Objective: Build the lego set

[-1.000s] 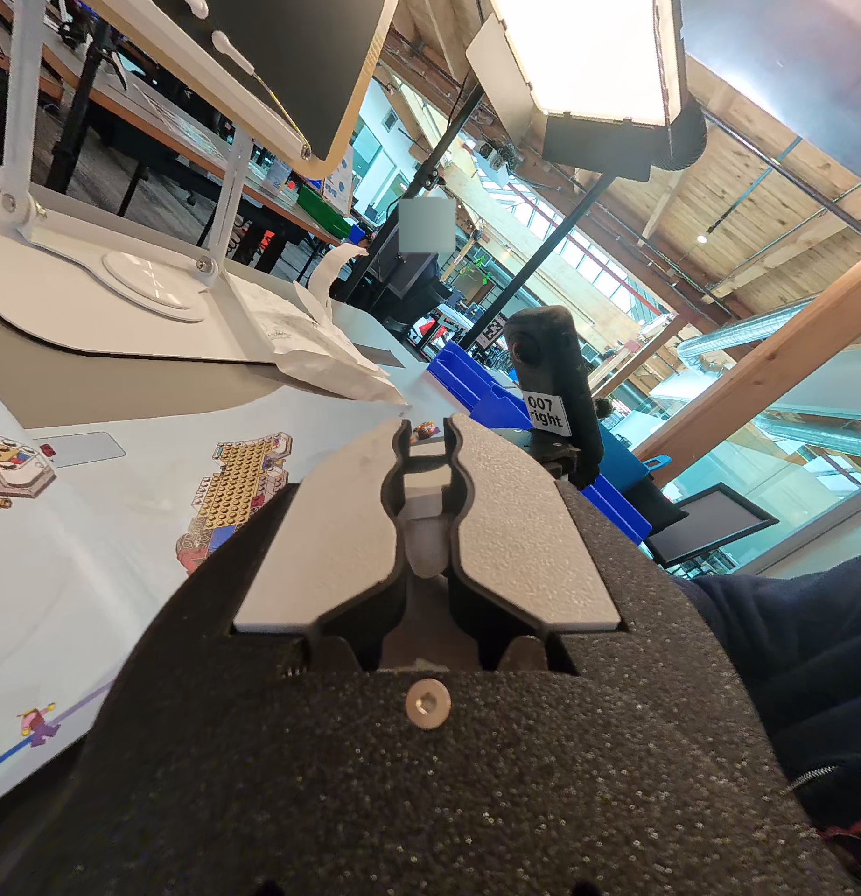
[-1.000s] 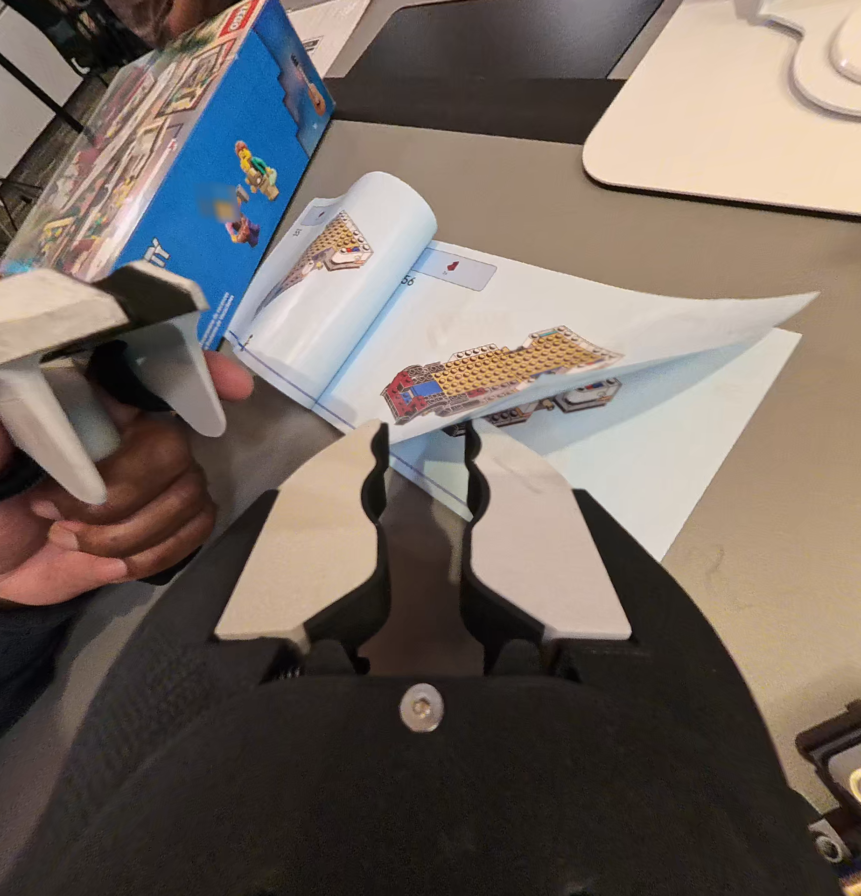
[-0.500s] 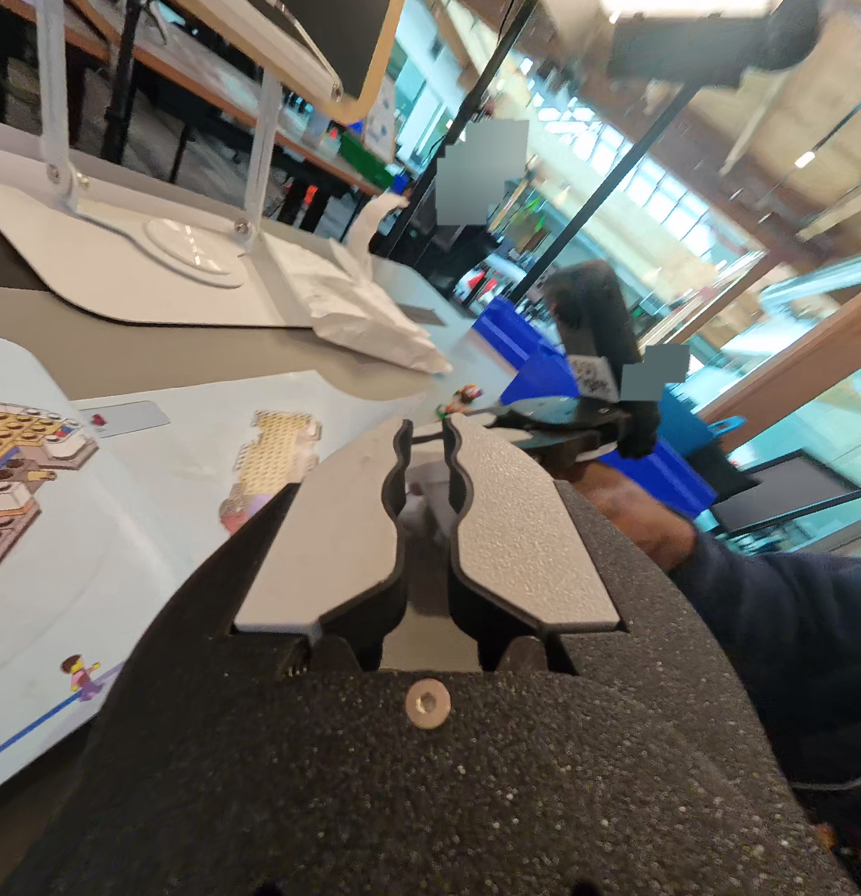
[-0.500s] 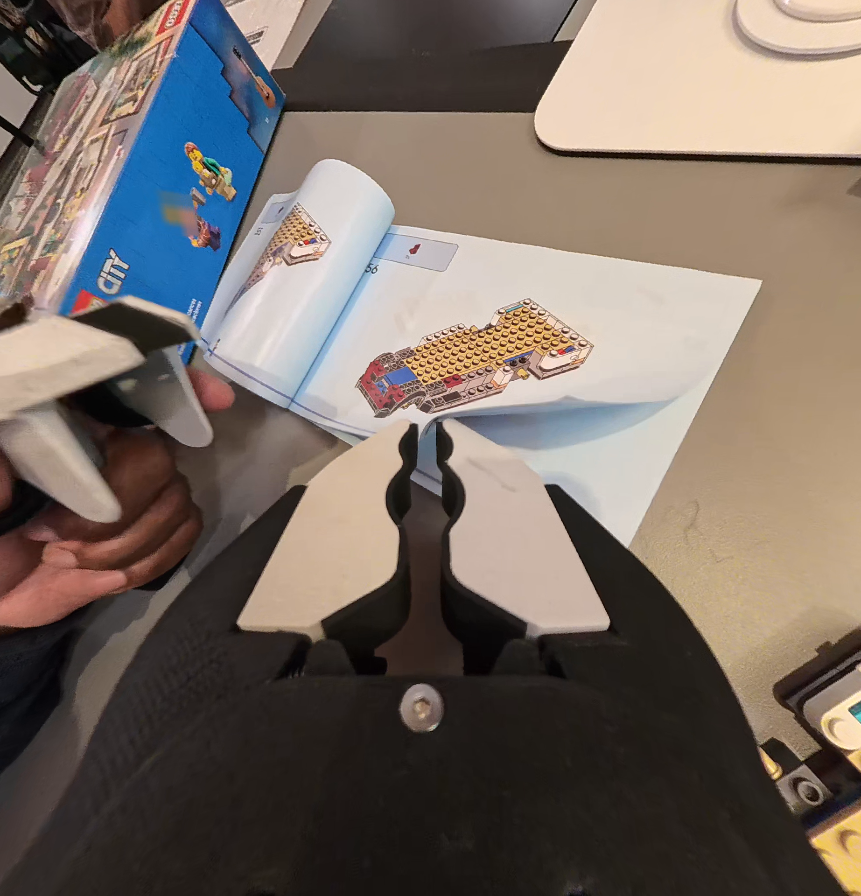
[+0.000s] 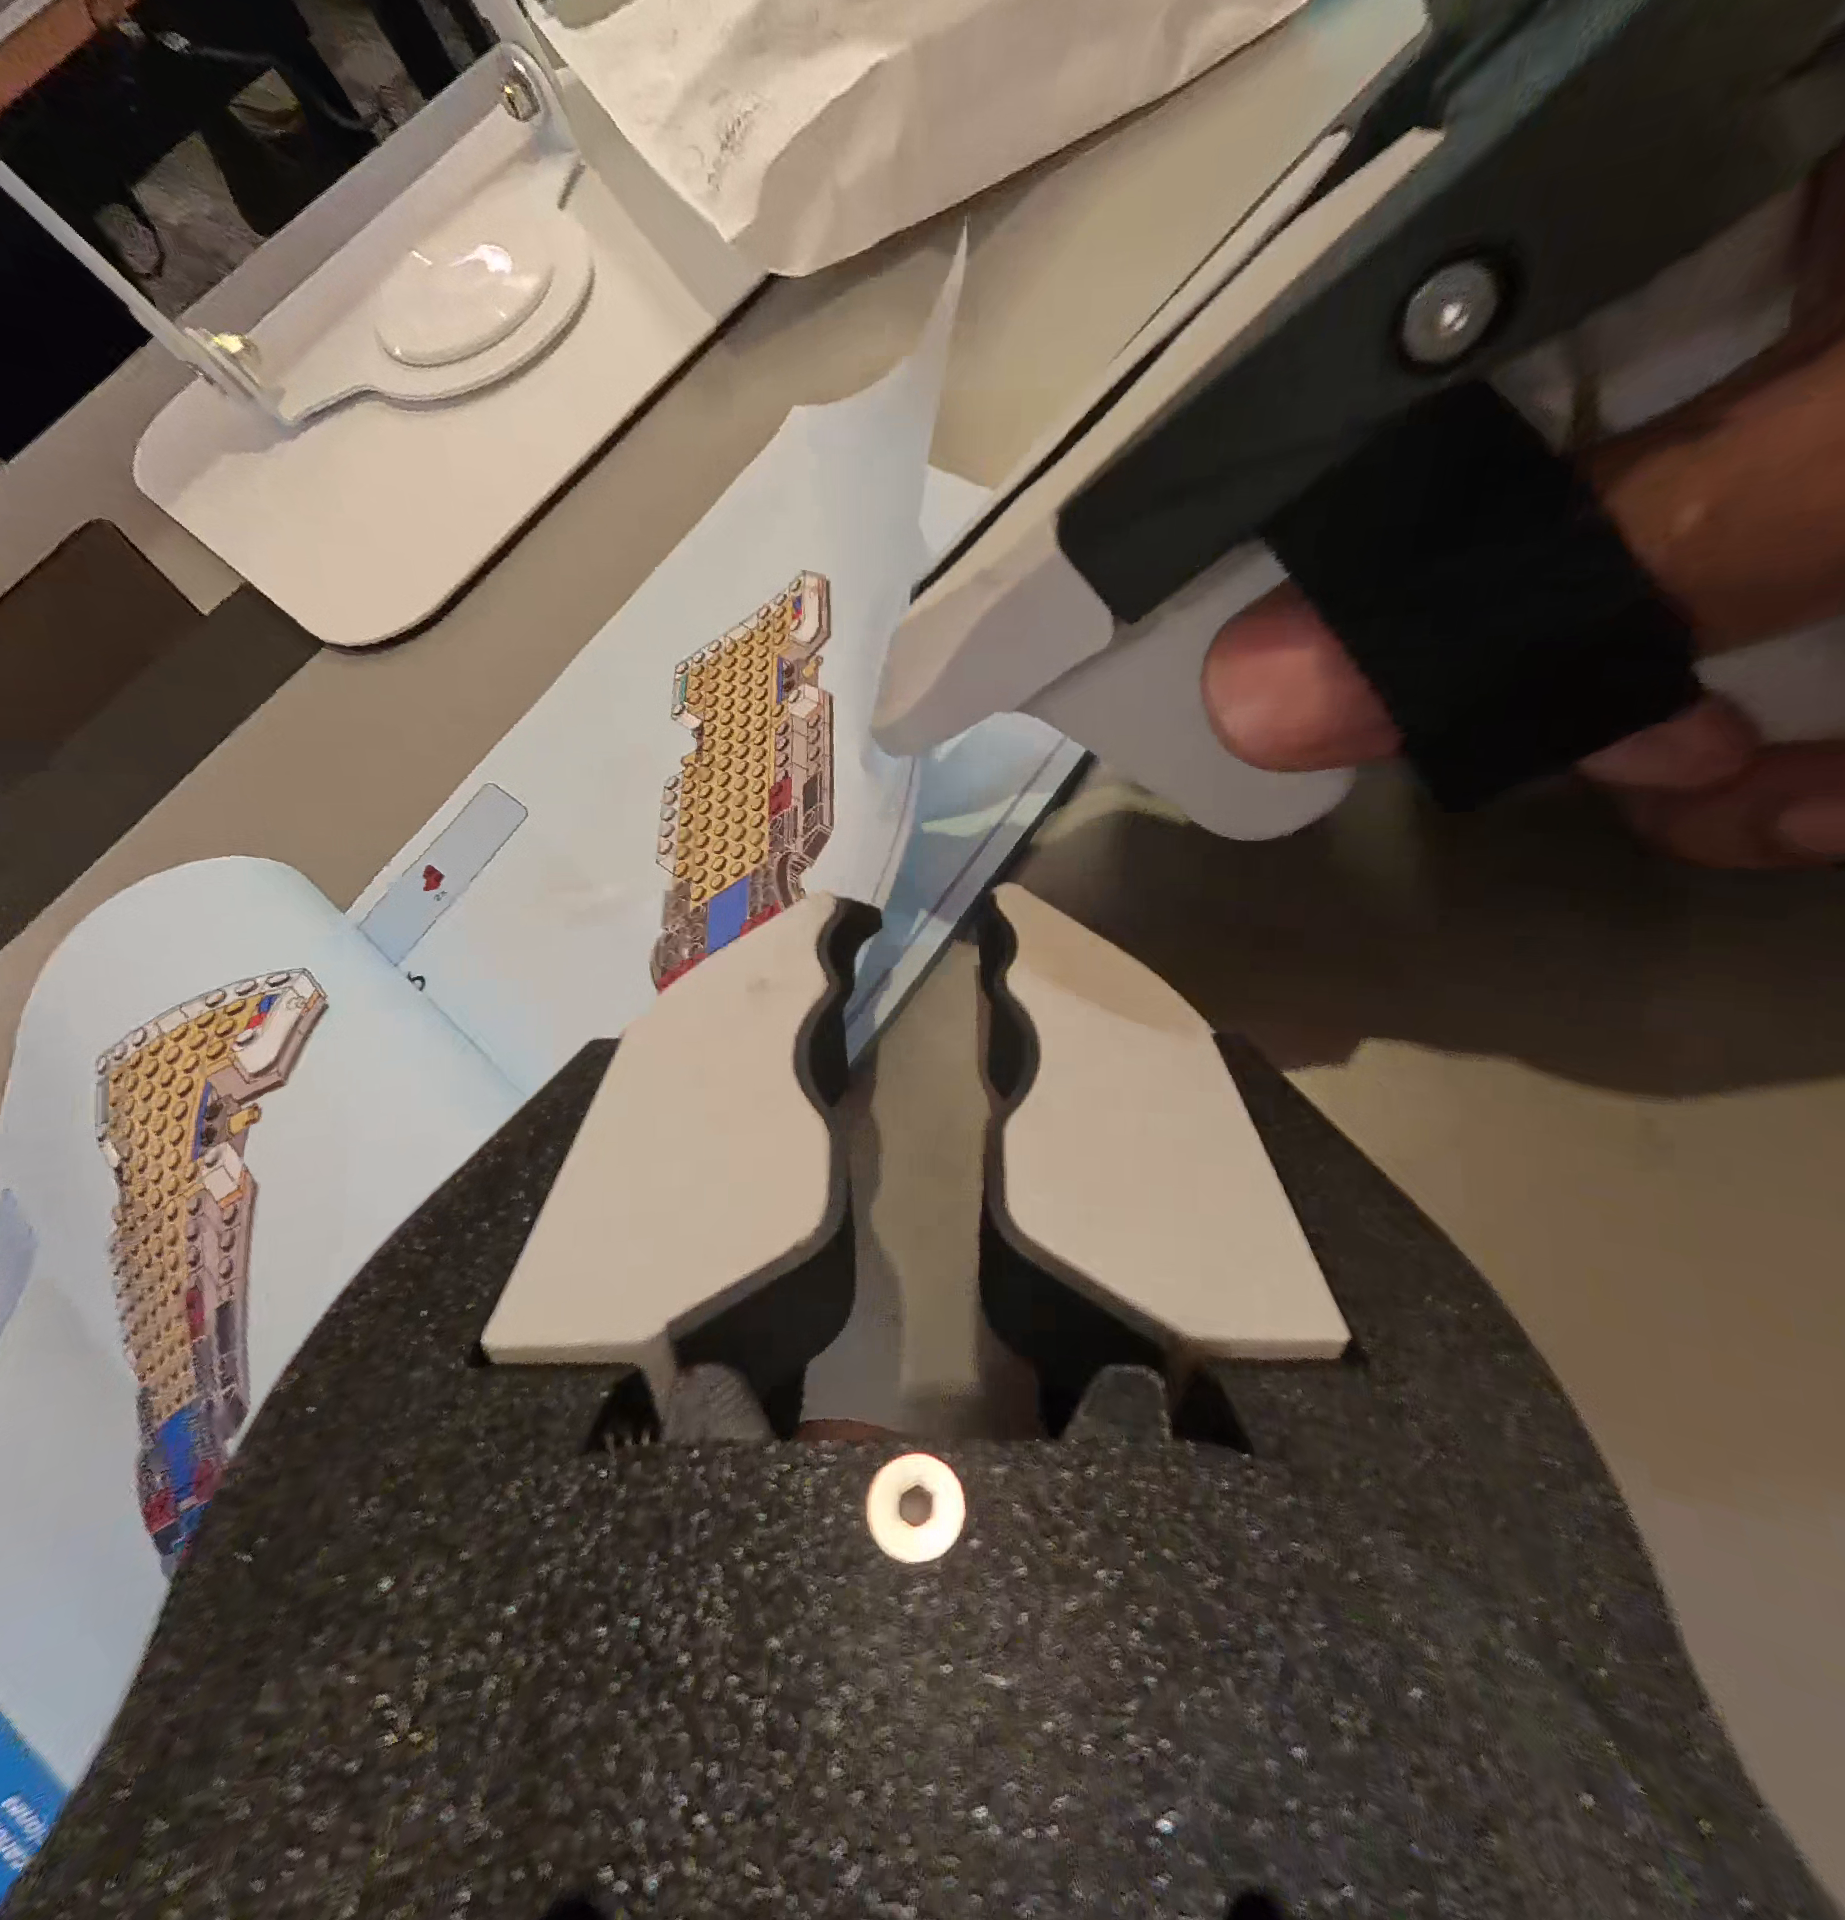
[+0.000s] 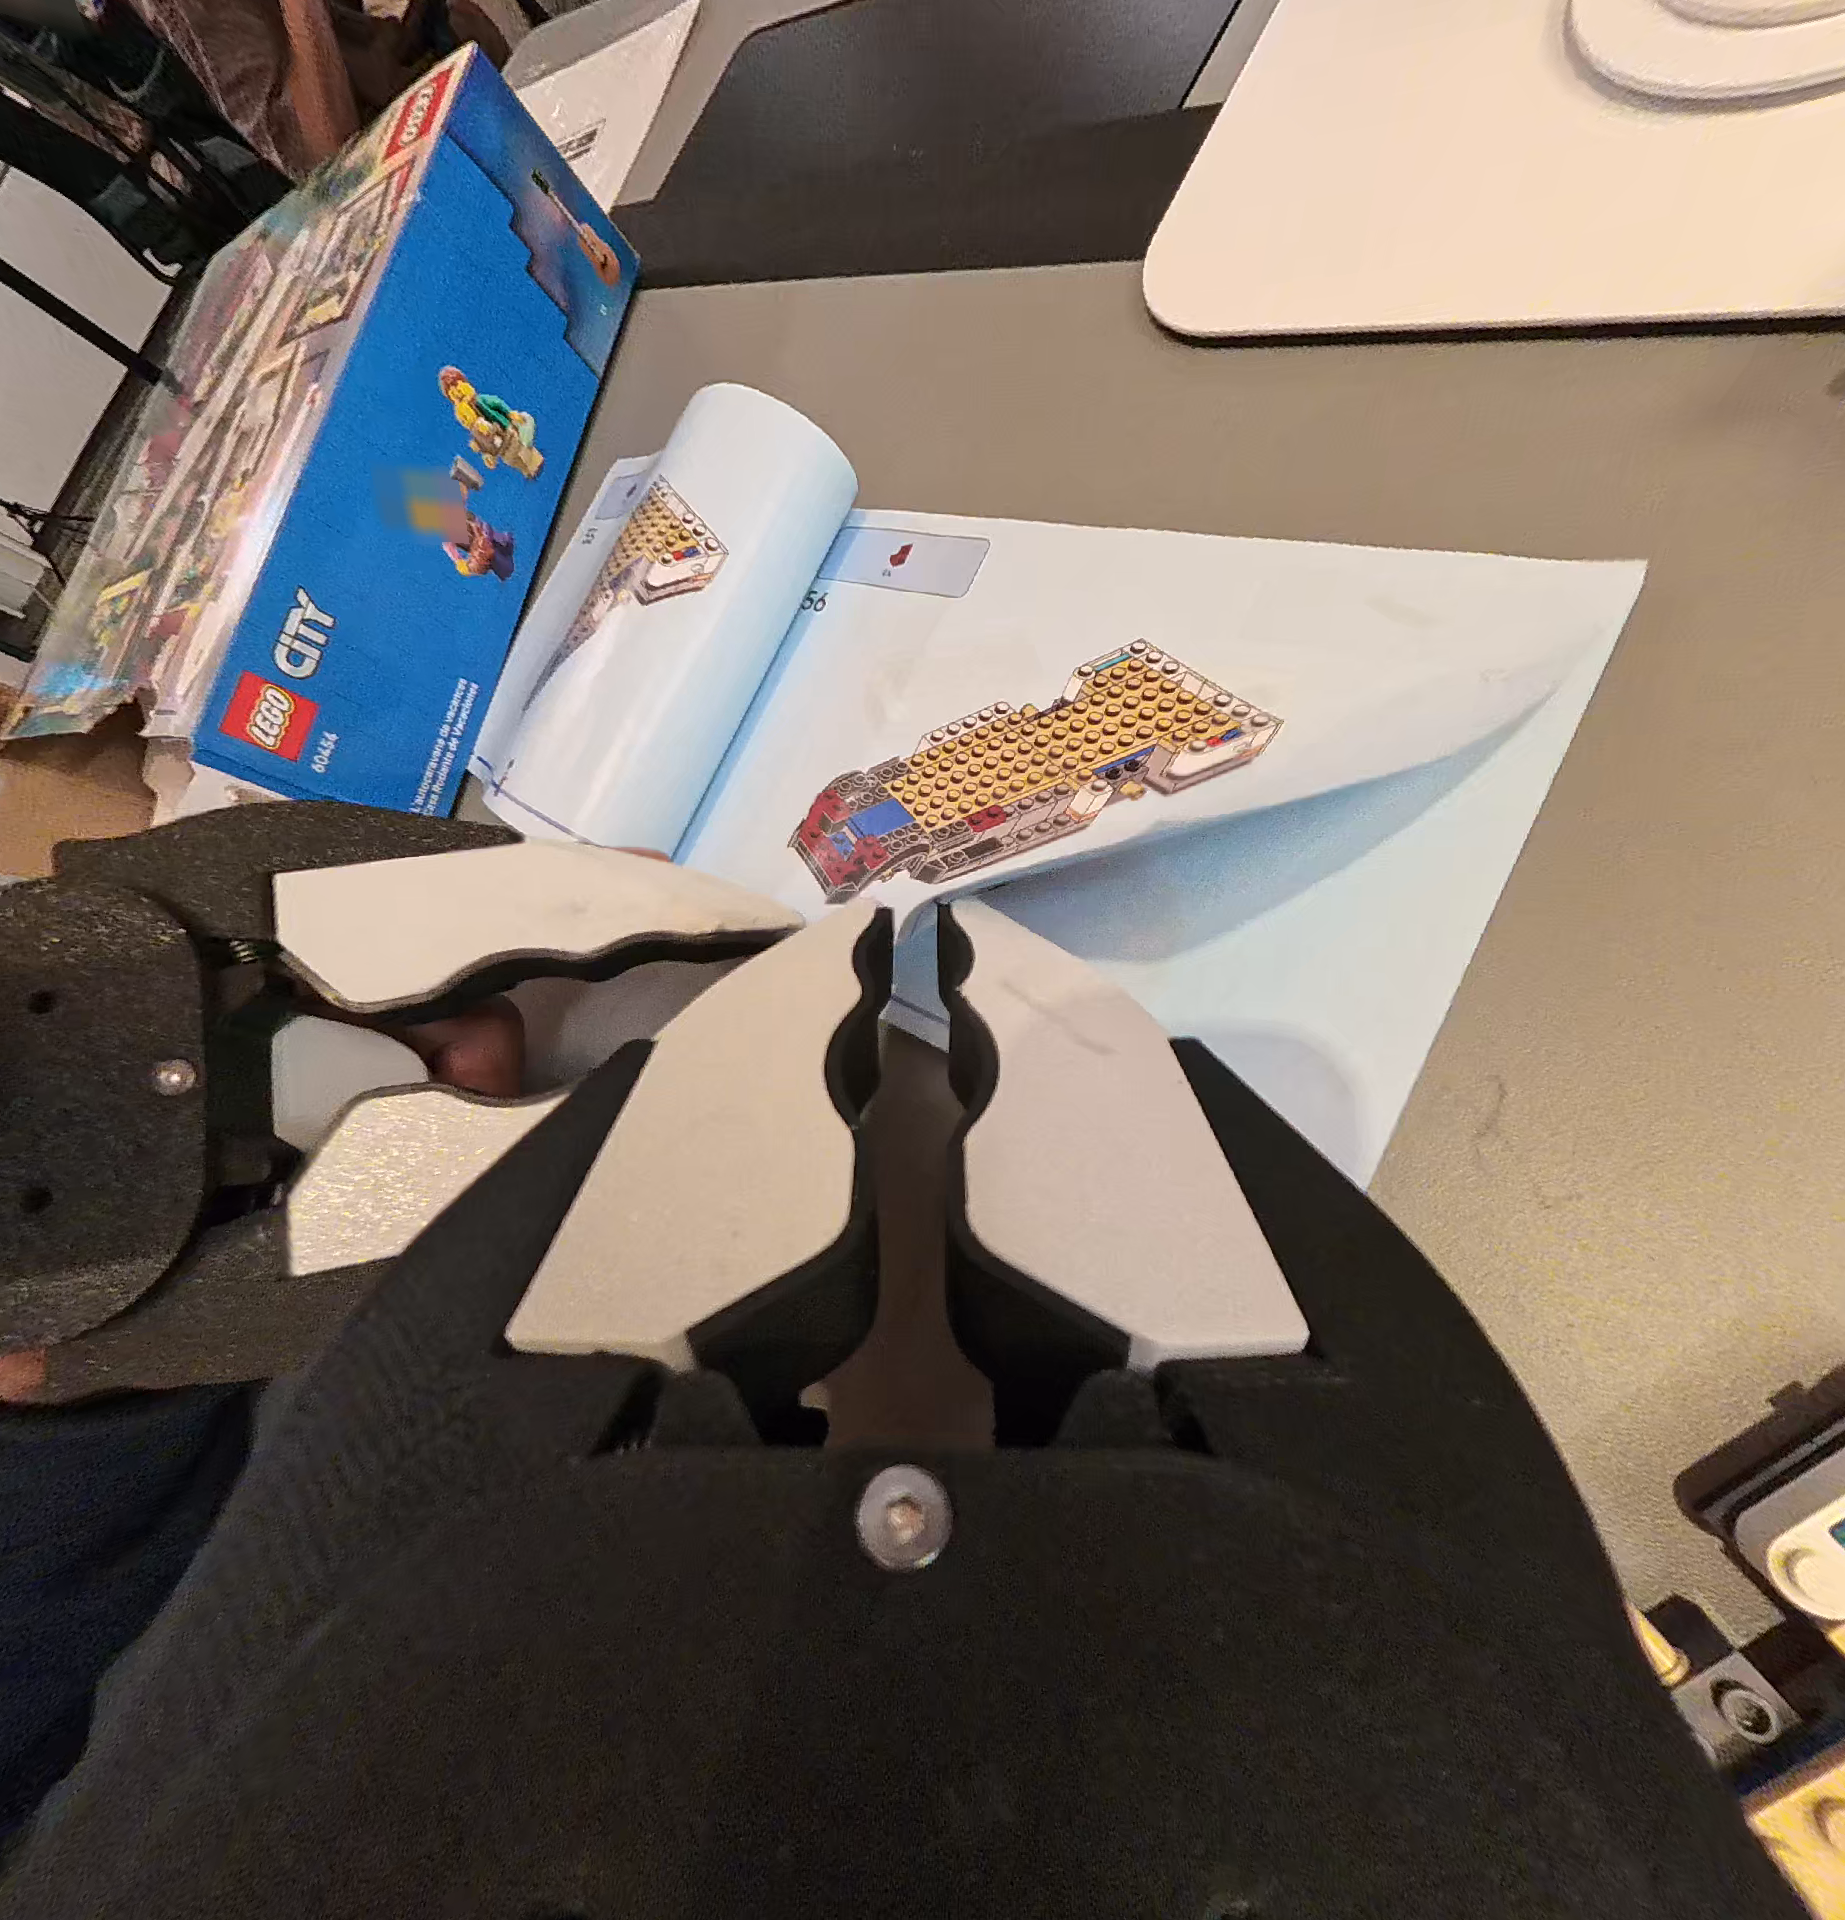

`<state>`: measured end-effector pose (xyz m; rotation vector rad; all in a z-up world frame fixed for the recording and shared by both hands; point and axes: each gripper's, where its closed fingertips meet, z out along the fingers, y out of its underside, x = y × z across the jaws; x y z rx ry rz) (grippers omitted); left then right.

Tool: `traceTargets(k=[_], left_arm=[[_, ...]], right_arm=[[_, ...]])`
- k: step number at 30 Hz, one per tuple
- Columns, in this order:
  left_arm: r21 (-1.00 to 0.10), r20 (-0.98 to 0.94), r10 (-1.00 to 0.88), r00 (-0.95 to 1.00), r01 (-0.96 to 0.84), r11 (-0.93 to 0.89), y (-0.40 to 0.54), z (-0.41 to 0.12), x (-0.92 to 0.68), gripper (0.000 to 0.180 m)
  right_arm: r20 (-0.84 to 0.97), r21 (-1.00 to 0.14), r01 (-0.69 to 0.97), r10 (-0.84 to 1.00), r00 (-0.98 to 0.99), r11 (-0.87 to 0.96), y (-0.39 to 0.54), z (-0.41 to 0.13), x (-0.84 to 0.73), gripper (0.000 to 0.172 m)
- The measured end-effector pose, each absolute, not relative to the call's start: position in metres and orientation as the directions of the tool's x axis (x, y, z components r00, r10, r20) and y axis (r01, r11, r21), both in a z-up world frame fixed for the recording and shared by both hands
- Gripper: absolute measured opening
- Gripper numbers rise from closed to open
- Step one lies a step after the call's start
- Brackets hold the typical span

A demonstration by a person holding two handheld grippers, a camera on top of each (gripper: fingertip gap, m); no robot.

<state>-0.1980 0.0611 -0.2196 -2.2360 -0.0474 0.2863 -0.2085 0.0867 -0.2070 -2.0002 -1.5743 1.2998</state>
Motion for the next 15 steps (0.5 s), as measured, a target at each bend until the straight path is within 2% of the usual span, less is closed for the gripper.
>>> traceTargets(k=[1,15], left_arm=[[-0.772,-0.211,0.146,0.966,-0.073,-0.631,0.0621,-0.2187,-0.2007,0.022],[-0.754,-0.278,0.175,0.944,-0.101,-0.649,0.0688,-0.2202,-0.2091,0.021]], right_arm=[[-0.472,-0.688,0.626,0.882,-0.001,-0.367,0.0867,-0.2066,-0.2086,0.008],[-0.516,-0.690,0.602,0.856,-0.019,-0.403,0.0840,-0.2000,-0.2096,0.007]])
